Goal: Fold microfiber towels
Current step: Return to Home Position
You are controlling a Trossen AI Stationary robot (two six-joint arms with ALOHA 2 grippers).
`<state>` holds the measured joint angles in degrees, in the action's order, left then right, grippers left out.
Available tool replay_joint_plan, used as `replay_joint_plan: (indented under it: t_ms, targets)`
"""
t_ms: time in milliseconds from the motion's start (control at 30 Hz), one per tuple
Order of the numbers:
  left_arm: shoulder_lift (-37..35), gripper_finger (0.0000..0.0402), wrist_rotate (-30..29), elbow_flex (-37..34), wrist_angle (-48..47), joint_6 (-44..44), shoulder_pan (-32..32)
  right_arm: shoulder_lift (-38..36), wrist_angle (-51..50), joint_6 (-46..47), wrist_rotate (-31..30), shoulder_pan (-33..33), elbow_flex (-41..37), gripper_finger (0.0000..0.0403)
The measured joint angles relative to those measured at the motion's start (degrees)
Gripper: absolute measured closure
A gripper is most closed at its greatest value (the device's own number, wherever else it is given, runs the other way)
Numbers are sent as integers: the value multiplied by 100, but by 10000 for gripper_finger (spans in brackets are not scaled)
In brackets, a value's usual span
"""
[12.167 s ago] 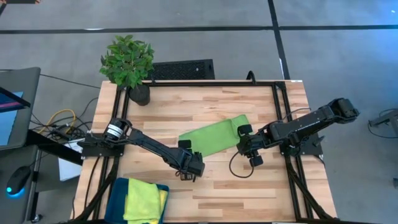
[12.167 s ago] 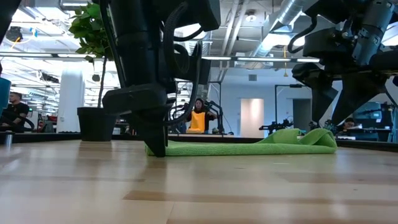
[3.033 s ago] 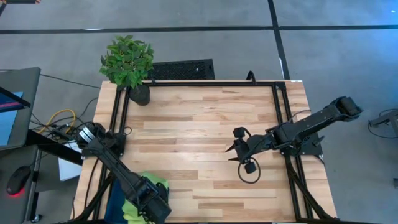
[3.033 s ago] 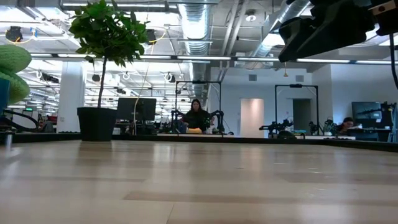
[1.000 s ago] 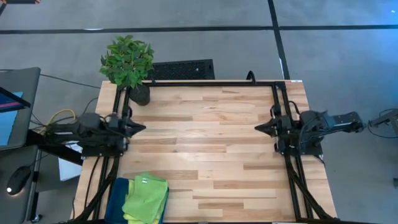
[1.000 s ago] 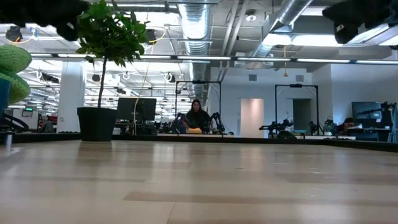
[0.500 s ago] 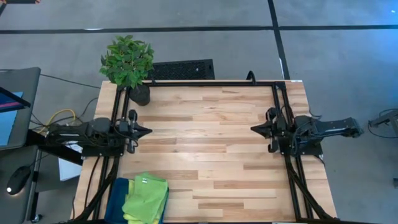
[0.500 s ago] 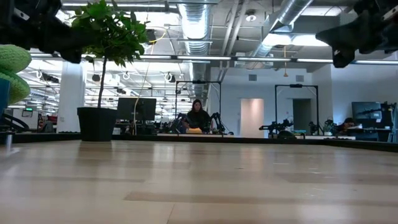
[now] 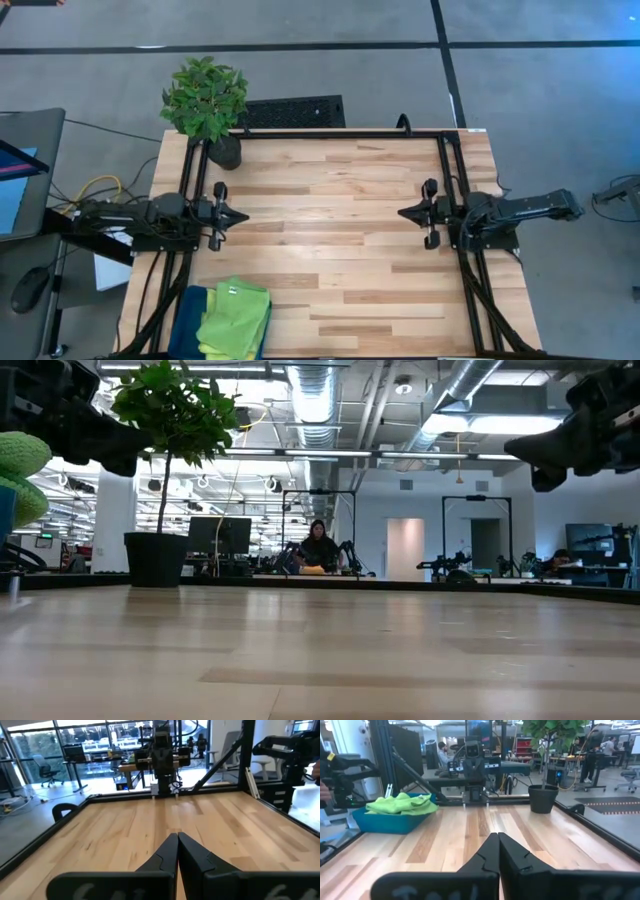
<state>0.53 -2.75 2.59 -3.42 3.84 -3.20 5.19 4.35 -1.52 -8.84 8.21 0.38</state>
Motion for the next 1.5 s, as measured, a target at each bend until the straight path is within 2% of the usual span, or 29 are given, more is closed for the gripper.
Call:
replay_joint_plan:
  t_ms: [1500]
  targets:
    - [36, 401, -24, 2, -52, -105, 0, 6, -95, 2, -24, -48, -4, 371]
